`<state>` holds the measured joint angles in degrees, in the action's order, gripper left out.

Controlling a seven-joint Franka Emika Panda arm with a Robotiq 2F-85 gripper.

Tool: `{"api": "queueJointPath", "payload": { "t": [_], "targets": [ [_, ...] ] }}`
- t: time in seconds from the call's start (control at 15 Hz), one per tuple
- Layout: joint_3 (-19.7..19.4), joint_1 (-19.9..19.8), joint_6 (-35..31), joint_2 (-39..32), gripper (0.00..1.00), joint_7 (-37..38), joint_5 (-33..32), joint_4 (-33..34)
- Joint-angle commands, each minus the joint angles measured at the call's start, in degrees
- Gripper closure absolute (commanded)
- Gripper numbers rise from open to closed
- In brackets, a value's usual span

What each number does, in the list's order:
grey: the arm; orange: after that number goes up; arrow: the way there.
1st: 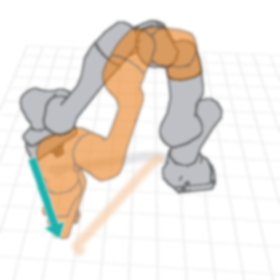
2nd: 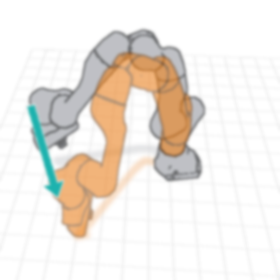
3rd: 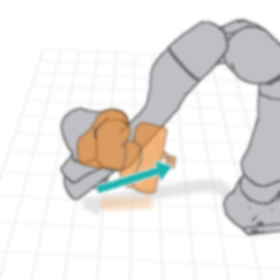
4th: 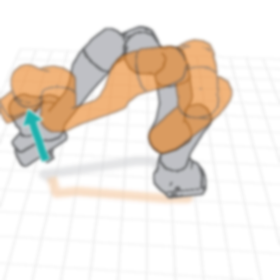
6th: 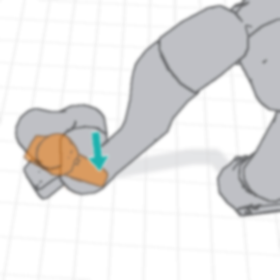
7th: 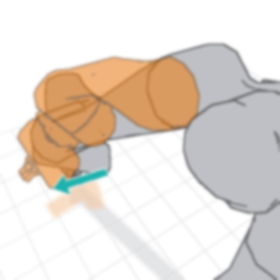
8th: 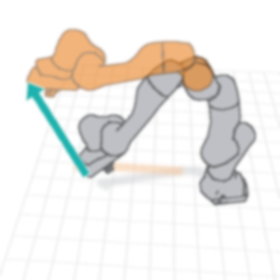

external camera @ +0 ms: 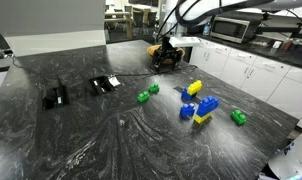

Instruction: Move the green block in the back on the right forward

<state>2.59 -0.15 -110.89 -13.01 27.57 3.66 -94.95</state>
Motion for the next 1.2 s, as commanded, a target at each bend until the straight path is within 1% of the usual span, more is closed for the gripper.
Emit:
{"api": "queueJointPath", "payload": {
  "t": [0.0, 0.4, 0.47, 0.6, 0.73, 0.87, 0.93, 1.0, 1.13],
  "targets": [
    [-1.4, 1.3, 0.2, -0.6, 0.00, -0.2, 0.3, 0.7],
    [-1.5, 1.4, 0.7, -0.8, 0.00, -0.2, 0.3, 1.7],
    [-1.6, 1.3, 0.5, -1.6, 0.00, 0.7, 1.1, 2.2],
    [-2.1, 1.4, -0.5, -3.3, 0.00, 4.3, 2.0, 3.0],
    [-2.6, 1.5, -1.7, -5.1, 0.00, 9.3, 4.3, 3.5],
    [-3.1, 2.0, -4.9, -7.1, 0.00, 15.2, 5.2, 3.7],
    [-3.4, 2.3, -6.5, -8.0, 0.00, 17.9, 5.2, 3.8],
    [-4.2, 3.2, -8.8, -8.9, 0.00, 21.4, 3.1, 3.8],
    [-5.1, 4.1, -10.5, -10.6, 0.00, 26.9, 2.1, 4.4]
  ]
}}
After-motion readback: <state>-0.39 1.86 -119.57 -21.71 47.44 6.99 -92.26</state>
